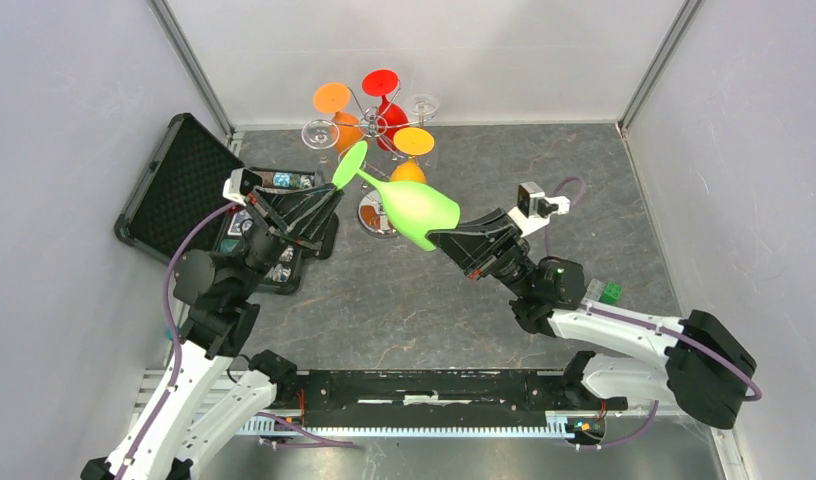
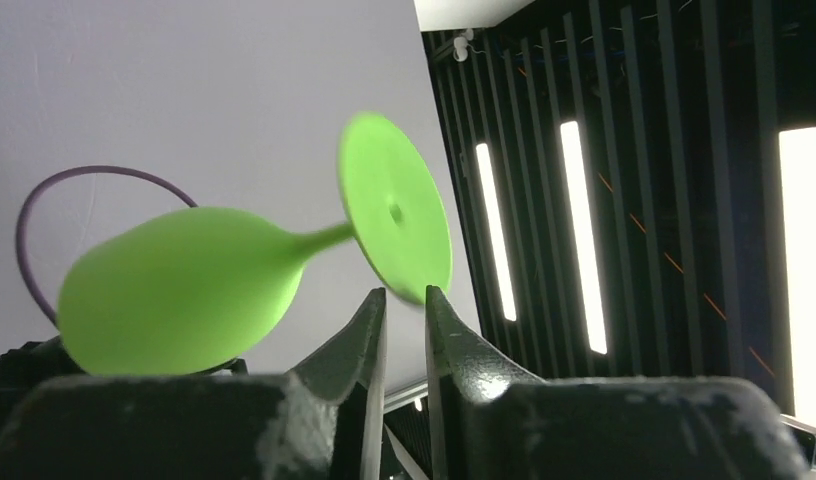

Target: Take the wine glass off the wine glass rack

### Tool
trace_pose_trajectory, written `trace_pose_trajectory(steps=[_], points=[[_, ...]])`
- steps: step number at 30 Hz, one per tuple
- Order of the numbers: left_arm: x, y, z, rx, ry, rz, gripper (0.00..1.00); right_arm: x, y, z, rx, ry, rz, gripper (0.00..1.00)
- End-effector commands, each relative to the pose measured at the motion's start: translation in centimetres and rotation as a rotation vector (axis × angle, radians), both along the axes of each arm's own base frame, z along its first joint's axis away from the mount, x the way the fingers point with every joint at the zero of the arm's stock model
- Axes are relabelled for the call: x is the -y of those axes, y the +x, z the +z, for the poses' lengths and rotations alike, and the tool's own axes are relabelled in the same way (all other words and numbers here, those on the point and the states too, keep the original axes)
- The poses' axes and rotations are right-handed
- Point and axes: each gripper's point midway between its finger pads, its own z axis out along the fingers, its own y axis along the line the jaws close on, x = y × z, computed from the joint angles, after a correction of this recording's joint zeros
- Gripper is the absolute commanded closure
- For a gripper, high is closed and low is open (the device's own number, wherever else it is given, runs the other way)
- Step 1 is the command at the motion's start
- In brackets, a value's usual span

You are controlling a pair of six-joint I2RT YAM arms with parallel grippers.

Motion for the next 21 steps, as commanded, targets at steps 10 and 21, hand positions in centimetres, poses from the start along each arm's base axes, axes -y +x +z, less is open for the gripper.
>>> trace_pose_trajectory(steps=[10, 21], points=[[1.1, 0.5, -2.5, 0.095, 0.270, 0.087, 0.06, 6.7, 0.6, 7.5, 0.184, 0.015, -0.454, 1.00], [-2.1, 5.1, -8.8, 0.244, 1.025, 0.415, 0.00, 16.2, 10.5, -0.8, -0.230, -1.055, -1.186, 1.00]])
